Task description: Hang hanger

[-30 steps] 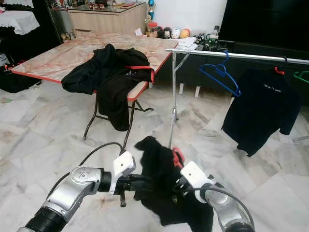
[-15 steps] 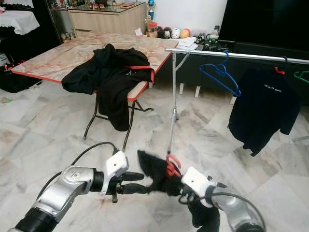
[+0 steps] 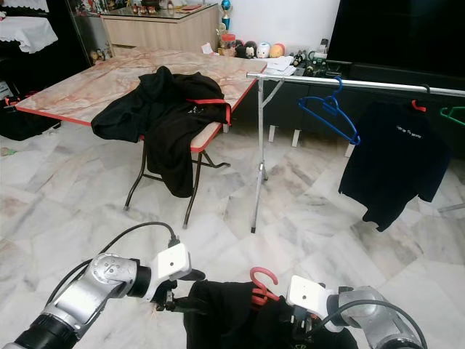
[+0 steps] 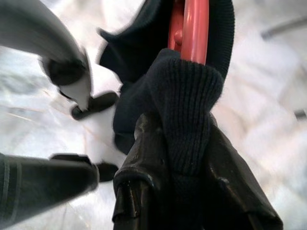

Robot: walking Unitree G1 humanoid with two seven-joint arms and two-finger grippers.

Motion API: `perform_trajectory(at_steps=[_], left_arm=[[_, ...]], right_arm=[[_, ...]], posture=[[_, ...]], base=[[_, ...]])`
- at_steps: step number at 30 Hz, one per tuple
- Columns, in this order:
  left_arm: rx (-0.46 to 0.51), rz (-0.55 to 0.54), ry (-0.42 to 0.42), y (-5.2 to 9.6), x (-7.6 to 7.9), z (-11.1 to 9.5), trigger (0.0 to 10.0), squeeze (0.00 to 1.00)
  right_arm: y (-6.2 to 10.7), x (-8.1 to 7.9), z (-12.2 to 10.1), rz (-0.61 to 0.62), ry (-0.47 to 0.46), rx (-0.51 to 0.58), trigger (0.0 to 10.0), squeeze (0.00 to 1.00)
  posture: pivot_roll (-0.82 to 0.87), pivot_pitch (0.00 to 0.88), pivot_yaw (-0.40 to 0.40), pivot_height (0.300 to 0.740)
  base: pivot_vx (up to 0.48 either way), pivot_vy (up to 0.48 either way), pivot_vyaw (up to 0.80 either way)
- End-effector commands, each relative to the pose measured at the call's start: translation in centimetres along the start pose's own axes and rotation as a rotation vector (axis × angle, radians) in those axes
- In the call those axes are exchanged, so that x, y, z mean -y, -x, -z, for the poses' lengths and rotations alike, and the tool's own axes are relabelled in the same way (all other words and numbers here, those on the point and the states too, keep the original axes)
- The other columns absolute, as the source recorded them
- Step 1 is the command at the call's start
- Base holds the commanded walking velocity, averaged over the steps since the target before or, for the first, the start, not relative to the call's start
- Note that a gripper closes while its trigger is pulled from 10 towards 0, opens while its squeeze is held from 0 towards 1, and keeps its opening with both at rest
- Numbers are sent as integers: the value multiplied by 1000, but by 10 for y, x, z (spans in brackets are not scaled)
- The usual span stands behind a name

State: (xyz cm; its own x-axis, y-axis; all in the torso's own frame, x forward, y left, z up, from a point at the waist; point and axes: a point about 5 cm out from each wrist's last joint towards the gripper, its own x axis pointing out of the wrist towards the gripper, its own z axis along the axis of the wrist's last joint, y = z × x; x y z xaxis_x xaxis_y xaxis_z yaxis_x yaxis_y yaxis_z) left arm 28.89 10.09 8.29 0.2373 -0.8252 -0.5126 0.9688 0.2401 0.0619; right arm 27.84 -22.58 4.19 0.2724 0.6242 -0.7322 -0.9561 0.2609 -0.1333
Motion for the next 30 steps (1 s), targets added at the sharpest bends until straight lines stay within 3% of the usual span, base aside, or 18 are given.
perform_trajectory(at_steps=[1,6,7,8,29,30], left_arm=[[-1,-8,-32,-3,-3,-4,10000,1000],[-7,-30,-32,-6,-5,-3,10000,1000],[-6,-45,-28,-8,-6,-3,10000,608],[-4,-41,-21,-9,-6,-3,10000,0],[46,47,49,-21,0,-2,10000,0],[47,48,49,-21,0,-2,7804,0]], right_arm=[[0,8,-22,-2,59,91,0,0],[1,6,-27,-45,81,115,0,0],[2,6,-28,-64,86,118,0,0],[2,5,-29,-77,89,121,0,0],[3,12,-58,-110,149,217,0,0],[3,12,-60,-109,150,221,0,0]], posture=[[-61,14,34,740],[-65,15,35,740],[-68,15,36,740],[-68,15,36,740],[-68,13,32,740],[-67,12,31,740]], base=[[0,0,0],[0,0,0],[0,0,0],[0,0,0],[0,0,0],[0,0,0]])
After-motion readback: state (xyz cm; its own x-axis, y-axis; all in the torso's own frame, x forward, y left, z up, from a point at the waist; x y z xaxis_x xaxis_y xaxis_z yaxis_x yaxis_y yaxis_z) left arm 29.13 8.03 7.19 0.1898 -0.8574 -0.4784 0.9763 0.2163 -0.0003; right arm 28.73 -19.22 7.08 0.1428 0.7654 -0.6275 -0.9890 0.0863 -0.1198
